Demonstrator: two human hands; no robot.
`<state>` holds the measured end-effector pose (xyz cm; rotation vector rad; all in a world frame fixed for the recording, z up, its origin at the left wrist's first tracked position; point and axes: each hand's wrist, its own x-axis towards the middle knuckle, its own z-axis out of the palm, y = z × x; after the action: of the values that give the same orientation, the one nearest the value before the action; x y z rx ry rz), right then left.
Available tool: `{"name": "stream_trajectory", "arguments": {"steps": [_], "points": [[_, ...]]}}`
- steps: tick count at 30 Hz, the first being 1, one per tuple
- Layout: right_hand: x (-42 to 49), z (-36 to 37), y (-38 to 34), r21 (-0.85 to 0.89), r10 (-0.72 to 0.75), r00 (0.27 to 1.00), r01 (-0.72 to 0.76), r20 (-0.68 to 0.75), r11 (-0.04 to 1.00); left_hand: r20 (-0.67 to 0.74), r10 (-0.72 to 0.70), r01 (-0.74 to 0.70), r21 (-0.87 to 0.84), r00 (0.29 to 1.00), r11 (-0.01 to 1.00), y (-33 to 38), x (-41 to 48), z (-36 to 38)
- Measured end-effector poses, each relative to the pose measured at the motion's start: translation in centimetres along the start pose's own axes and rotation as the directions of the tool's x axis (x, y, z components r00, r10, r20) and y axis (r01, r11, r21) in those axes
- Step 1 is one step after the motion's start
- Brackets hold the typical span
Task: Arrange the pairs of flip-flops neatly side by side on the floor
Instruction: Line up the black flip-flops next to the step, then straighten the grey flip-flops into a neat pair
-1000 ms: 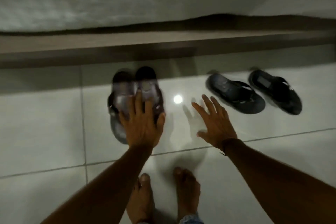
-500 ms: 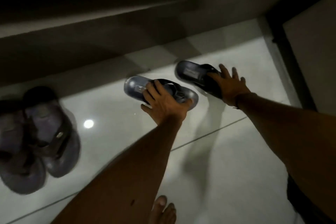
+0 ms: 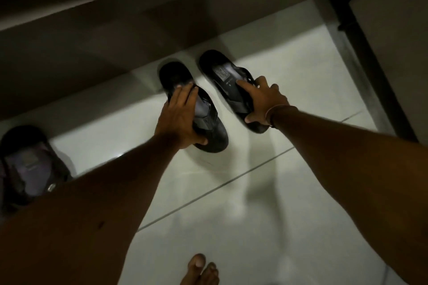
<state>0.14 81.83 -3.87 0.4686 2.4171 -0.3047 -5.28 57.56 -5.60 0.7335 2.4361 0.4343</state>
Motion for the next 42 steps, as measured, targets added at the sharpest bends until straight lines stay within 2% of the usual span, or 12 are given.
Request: {"name": "stream_trajectory", "arguments": {"steps": [5, 14, 19, 21, 23, 26, 29, 31, 35, 38, 40, 42], "points": [[-0.9, 1.2, -2.5, 0.096, 0.019, 1.0, -0.017, -0.014, 0.995, 0.028, 0.033, -0.032, -0.024, 0.999, 0.999, 0.8, -0.9, 0.8], [-1.8, 1.6, -3.2, 0.074, 0.021, 0.999, -0.019, -0.033, 0.997, -0.006, 0.061, -0.062, -0.082, 0.998, 0.995, 0.3, -0.9, 1.6], [-1.9, 2.0, -3.6, 0.02, 0.039, 0.998, -0.038, -0.048, 0.999, -0.009, 0.076, -0.076, -0.037, 0.997, 0.996, -0.3, -0.7, 1.7], [-2.0, 2.0, -3.8, -0.027, 0.043, 0.997, -0.044, -0.059, 0.999, 0.016, 0.06, -0.061, 0.038, 0.998, 0.997, -0.2, -0.6, 1.6], [-2.1, 2.4, -4.0, -0.052, 0.065, 0.995, -0.069, -0.074, 0.996, -0.022, 0.047, -0.044, 0.109, 0.999, 0.993, 0.1, -1.2, 1.2], [-3.8, 3.7, -5.2, -0.026, 0.139, 0.982, -0.144, -0.125, 0.989, -0.115, 0.129, -0.126, 0.028, 0.985, 0.992, -0.3, -4.7, 0.5], [-7.5, 5.9, -9.2, -0.011, 0.038, 0.968, -0.042, -0.249, 0.999, -0.16, 0.202, -0.207, -0.015, 0.966, 0.978, -3.7, -11.9, 0.0], [-10.1, 7.8, -13.6, 0.016, -0.062, 0.958, 0.07, -0.279, 0.997, -0.179, 0.124, -0.136, -0.054, 0.976, 0.989, -7.7, -17.6, -0.3], [-14.2, 11.2, -25.9, 0.053, -0.263, 0.959, 0.27, -0.107, 0.961, -0.227, -0.161, 0.151, -0.058, 0.961, 0.987, -18.9, -28.9, -2.4], [-15.1, 12.9, -34.2, 0.066, -0.426, 0.905, 0.426, -0.014, 0.902, -0.195, -0.361, 0.366, -0.014, 0.912, 0.931, -26.9, -34.7, -4.9], [-15.1, 13.9, -38.6, 0.015, -0.465, 0.885, 0.465, 0.027, 0.885, -0.164, -0.471, 0.475, -0.016, 0.867, 0.88, -31.4, -36.6, -6.2], [-14.3, 14.6, -41.4, -0.036, -0.448, 0.892, 0.45, 0.055, 0.892, -0.102, -0.516, 0.517, -0.026, 0.85, 0.856, -34.7, -36.7, -7.1]]}}
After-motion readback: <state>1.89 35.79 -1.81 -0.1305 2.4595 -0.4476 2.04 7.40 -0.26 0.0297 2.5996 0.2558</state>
